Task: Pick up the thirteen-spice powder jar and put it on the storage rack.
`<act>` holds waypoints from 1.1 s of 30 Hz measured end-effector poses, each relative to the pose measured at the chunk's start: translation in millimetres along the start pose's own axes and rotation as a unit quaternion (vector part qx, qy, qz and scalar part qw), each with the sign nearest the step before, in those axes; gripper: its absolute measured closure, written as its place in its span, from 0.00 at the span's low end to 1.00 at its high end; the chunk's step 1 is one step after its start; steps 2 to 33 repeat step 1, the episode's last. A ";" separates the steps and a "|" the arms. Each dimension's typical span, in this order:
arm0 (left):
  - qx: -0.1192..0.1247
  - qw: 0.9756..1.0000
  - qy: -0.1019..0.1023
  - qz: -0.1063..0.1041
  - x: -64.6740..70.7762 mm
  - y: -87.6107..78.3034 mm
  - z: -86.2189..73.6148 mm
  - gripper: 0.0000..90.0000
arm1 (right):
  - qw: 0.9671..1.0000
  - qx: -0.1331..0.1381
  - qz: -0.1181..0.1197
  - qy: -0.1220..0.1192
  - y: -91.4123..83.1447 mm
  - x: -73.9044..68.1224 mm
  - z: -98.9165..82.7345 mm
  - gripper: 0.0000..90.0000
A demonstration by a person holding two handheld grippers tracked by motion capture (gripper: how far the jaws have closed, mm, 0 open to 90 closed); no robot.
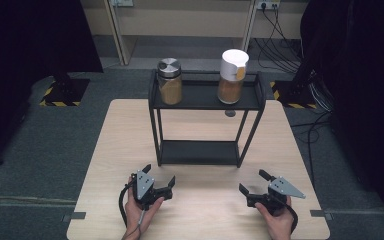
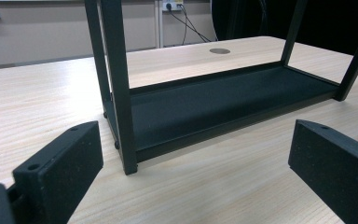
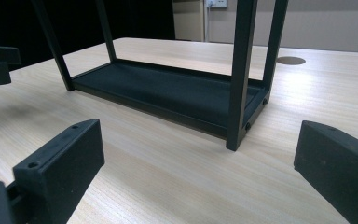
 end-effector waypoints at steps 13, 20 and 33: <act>0.000 1.000 0.000 0.000 0.0 0.0 0.1 0.02 | 1.000 0.000 0.000 -0.001 0.1 0.1 0.0 0.02; 0.000 1.000 0.000 0.000 0.0 0.0 0.1 0.02 | 1.000 0.000 0.000 -0.001 0.1 0.1 0.0 0.02; 0.000 1.000 0.000 0.000 0.0 0.0 0.1 0.02 | 1.000 0.000 0.000 -0.001 0.1 0.1 0.0 0.02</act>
Point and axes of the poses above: each handheld gripper's, and its own axes: y roughly forward along the jaws, z roughly out of its top, x roughly to its right, the point moved 4 cm from there along y, roughly forward along the jaws, and after that the axes turned 11 degrees about y, right-handed, at the moved point
